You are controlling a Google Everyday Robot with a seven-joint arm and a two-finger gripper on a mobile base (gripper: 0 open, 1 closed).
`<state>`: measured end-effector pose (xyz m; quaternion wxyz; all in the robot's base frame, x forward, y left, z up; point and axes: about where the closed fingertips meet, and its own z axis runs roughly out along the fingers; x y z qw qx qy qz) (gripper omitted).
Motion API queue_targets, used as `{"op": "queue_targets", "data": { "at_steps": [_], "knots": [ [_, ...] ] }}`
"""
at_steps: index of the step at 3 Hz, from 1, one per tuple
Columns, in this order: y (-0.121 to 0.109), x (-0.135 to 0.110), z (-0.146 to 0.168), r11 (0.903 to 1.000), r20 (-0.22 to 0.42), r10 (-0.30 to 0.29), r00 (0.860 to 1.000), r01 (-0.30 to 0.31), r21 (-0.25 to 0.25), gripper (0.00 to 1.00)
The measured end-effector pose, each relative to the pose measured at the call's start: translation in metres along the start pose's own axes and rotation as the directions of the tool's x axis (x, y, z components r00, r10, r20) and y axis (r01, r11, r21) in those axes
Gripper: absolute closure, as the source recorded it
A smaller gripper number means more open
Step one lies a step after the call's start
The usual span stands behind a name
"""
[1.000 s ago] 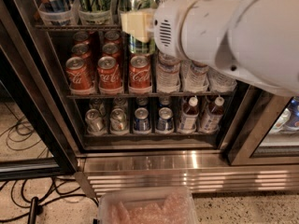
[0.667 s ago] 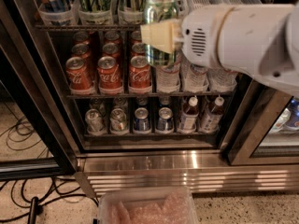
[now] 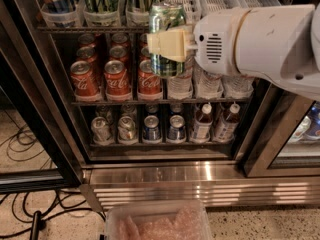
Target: Pick green can from top shelf of fridge
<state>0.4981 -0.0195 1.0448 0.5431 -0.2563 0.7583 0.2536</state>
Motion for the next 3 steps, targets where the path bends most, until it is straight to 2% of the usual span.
{"op": "queue_targets", "data": {
  "at_steps": [1, 2, 3],
  "knots": [
    [0.006, 0.025, -0.018, 0.9989, -0.042, 0.017, 0.999, -0.019, -0.043, 1.0],
    [0.033, 0.057, -0.051, 0.9896, -0.083, 0.027, 0.996, -0.039, -0.139, 1.0],
    [0.033, 0.057, -0.051, 0.9896, -0.083, 0.027, 0.996, -0.039, -0.139, 1.0]
  ]
}}
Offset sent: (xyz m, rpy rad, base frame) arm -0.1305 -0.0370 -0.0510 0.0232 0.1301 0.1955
